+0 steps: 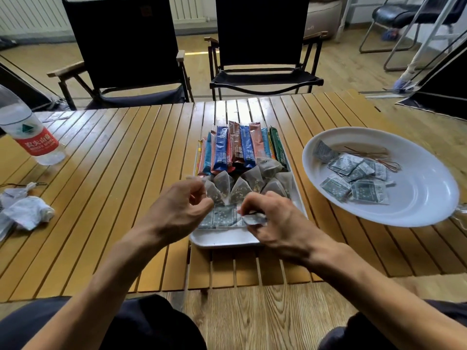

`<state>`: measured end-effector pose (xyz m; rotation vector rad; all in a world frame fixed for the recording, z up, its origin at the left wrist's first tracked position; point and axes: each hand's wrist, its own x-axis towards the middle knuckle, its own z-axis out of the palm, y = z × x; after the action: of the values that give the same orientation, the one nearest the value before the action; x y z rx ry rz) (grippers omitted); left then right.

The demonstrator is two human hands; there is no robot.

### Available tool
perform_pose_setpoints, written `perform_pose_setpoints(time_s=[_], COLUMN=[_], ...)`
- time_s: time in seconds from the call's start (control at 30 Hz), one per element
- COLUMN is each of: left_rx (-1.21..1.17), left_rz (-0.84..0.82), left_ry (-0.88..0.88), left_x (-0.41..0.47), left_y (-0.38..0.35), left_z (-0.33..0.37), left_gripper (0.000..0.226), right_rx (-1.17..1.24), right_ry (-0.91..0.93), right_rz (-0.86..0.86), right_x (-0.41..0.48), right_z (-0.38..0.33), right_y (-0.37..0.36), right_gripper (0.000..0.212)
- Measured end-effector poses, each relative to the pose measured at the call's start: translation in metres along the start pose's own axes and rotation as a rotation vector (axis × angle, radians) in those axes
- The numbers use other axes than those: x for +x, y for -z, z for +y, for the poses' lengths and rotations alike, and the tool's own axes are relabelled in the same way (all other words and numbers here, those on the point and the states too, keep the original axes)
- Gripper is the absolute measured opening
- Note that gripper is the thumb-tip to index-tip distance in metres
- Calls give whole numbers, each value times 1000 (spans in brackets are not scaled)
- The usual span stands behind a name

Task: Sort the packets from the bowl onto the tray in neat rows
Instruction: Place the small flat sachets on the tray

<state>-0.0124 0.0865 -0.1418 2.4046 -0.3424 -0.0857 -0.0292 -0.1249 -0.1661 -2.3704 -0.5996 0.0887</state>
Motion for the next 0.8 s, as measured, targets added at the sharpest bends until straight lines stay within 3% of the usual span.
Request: perform_pose_setpoints(time_s=[0.17, 0.8], left_rx=[79, 101], left_rz=[-57, -67], left_ry=[41, -8], left_x=[-2, 2], left_y=[-5, -7], left_z=[-4, -6], left_gripper=[20, 18], right_rx=[-199, -197], right_ry=[4, -5], right_rz=[-105, -155], right_x=[12, 6], right_z=[-9, -3], right_y=[-14, -12], right_gripper=[26, 30])
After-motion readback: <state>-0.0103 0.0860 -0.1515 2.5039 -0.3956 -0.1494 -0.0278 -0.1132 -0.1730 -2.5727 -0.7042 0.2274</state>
